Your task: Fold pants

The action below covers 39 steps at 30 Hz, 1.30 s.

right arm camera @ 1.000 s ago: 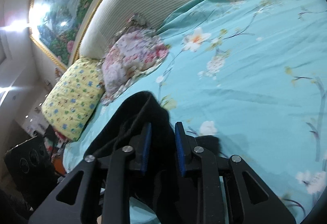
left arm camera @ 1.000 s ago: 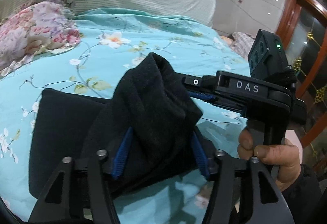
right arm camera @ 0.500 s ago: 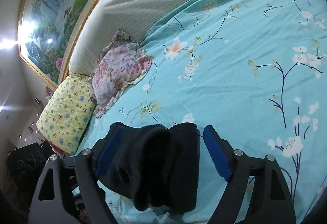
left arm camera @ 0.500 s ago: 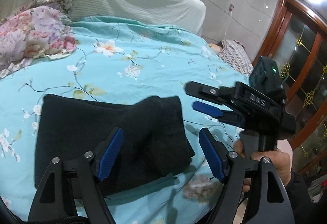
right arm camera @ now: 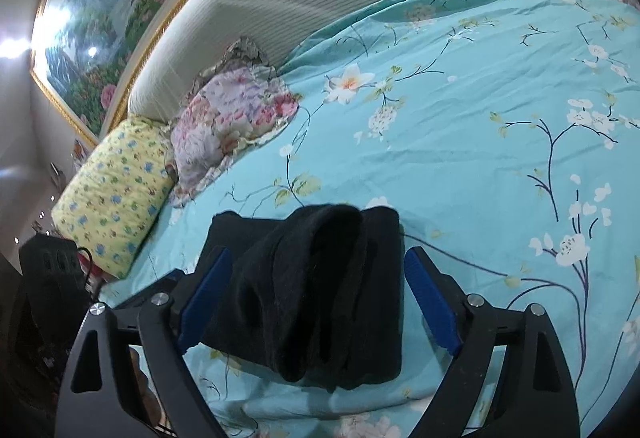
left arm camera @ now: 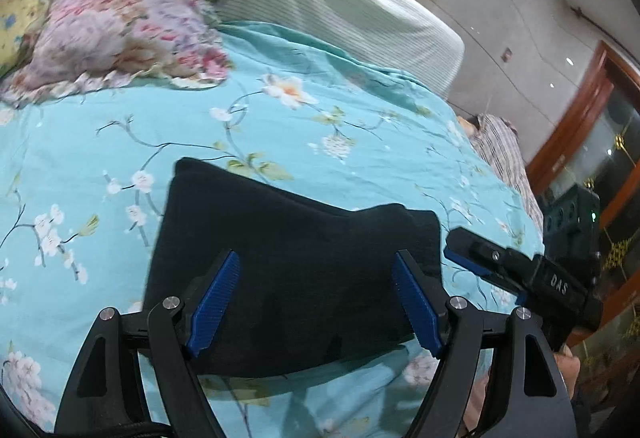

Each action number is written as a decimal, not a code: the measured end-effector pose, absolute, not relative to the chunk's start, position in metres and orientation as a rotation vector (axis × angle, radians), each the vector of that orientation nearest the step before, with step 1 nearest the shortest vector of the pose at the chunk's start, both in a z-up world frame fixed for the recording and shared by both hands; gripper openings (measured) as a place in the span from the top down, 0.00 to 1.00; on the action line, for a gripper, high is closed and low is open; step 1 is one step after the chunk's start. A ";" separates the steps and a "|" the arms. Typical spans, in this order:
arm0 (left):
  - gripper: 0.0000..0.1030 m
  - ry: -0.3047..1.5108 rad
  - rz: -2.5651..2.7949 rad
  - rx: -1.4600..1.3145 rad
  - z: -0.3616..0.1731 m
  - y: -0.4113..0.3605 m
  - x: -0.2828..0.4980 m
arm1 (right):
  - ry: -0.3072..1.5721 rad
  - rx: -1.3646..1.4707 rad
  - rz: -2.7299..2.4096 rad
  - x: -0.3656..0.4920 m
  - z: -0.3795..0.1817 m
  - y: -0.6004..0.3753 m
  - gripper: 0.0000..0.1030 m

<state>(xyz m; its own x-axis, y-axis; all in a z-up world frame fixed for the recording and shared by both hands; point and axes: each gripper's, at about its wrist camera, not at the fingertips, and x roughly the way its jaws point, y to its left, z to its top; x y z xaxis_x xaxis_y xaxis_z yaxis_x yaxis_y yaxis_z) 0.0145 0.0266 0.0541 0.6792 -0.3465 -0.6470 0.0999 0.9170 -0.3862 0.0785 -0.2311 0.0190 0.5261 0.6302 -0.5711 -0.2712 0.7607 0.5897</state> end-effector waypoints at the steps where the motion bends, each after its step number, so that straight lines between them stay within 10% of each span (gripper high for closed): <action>1: 0.23 0.787 -0.251 -0.339 0.054 0.030 0.013 | 0.863 0.454 0.560 0.077 0.019 -0.228 0.14; 39: 0.22 0.924 -0.122 -0.559 -0.008 0.096 0.035 | 1.004 0.429 0.491 0.073 -0.020 -0.206 0.08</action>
